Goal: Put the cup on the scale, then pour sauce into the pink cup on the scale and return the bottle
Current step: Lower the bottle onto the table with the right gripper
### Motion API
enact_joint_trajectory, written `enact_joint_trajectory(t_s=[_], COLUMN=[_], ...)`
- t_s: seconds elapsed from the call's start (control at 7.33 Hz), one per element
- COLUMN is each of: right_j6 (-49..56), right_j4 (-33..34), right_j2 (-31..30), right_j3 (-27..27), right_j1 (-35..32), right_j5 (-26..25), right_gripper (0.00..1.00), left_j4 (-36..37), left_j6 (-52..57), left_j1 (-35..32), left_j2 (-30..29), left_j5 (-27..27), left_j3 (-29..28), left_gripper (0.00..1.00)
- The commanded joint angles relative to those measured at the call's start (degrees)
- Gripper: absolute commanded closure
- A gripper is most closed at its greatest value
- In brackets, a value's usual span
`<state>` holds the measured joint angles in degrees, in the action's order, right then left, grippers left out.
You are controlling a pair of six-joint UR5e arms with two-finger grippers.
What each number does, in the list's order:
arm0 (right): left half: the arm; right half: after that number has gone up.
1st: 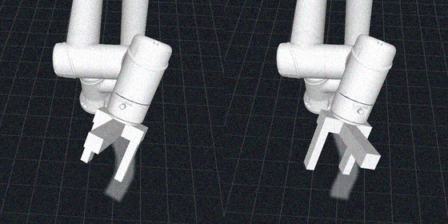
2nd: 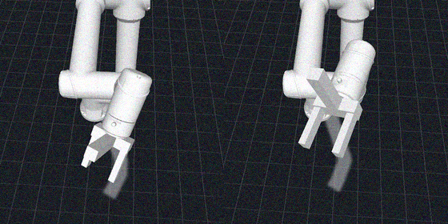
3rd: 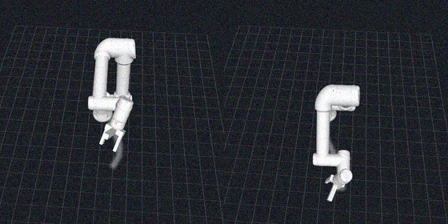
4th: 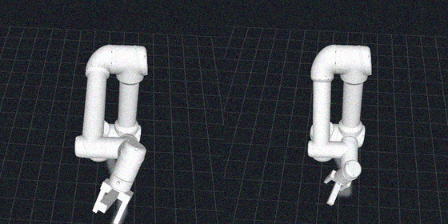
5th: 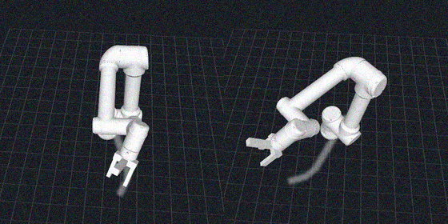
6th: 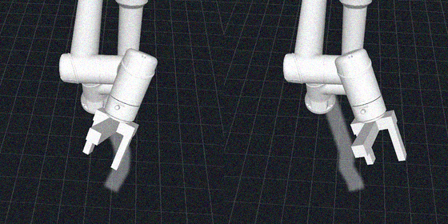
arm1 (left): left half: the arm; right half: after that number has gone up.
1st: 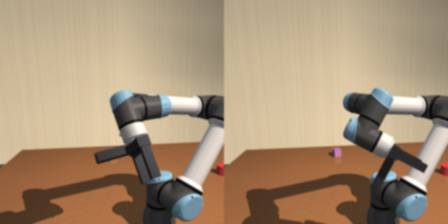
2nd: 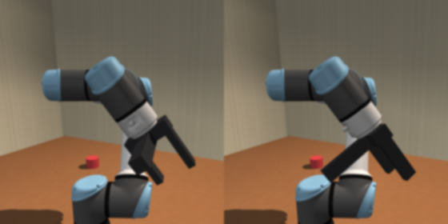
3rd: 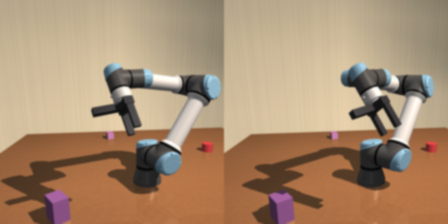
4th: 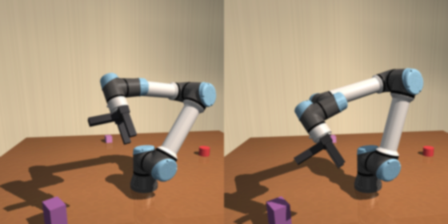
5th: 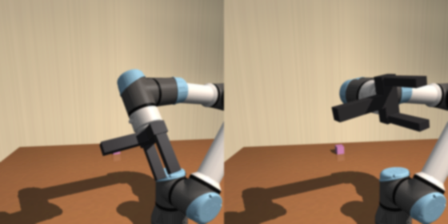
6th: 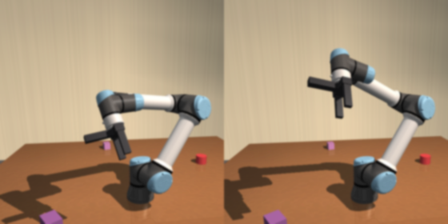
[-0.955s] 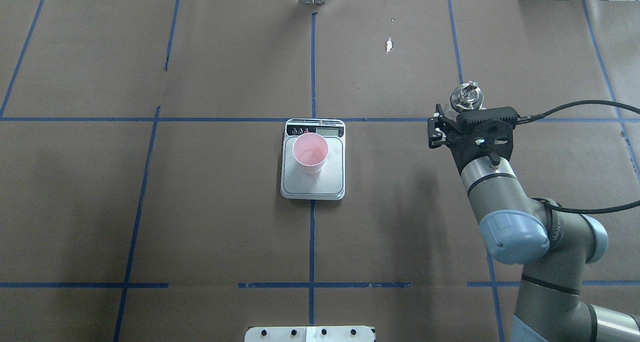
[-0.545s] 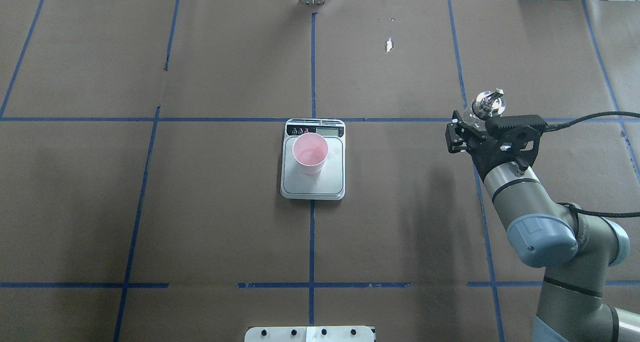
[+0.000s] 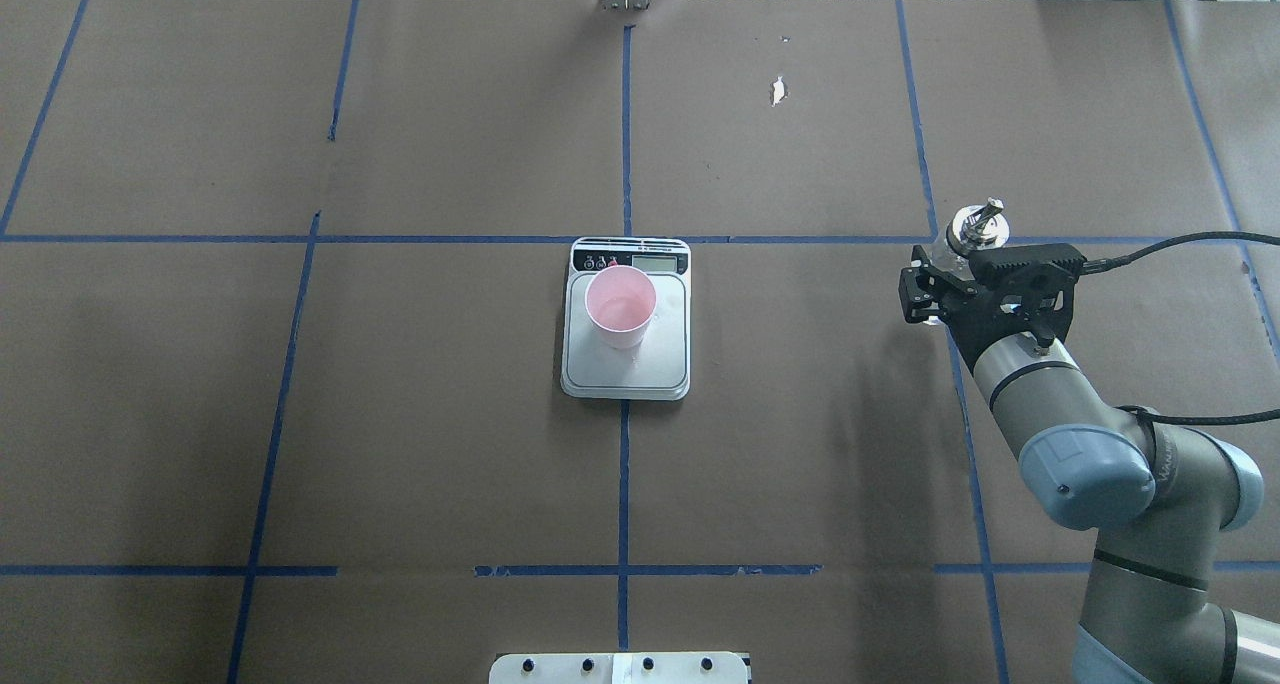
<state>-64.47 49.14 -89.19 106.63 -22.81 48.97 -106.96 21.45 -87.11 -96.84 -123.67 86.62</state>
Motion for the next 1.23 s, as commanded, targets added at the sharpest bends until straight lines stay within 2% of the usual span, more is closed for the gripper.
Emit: enact_joint_trajectory(t_s=[0.0,0.41,1.09], right_j6=[-3.4,-3.7,-3.7], right_j4=[-0.1,-0.1,-0.4], right_j2=[-1.1,-1.2,-1.2], right_j3=[0.0,-0.1,-2.9], right_j1=[-1.6,-2.5,-2.4], right_j5=[4.7,7.4,7.3], right_gripper=[1.00,1.00,1.00], left_j4=[0.0,0.0,0.0], left_j6=[0.0,0.0,0.0], left_j1=[0.0,0.0,-0.1], left_j2=[-0.4,-0.6,-0.8], left_j5=[0.1,0.2,0.2], left_j3=[0.0,0.0,0.0], left_gripper=[0.00,0.00,0.00])
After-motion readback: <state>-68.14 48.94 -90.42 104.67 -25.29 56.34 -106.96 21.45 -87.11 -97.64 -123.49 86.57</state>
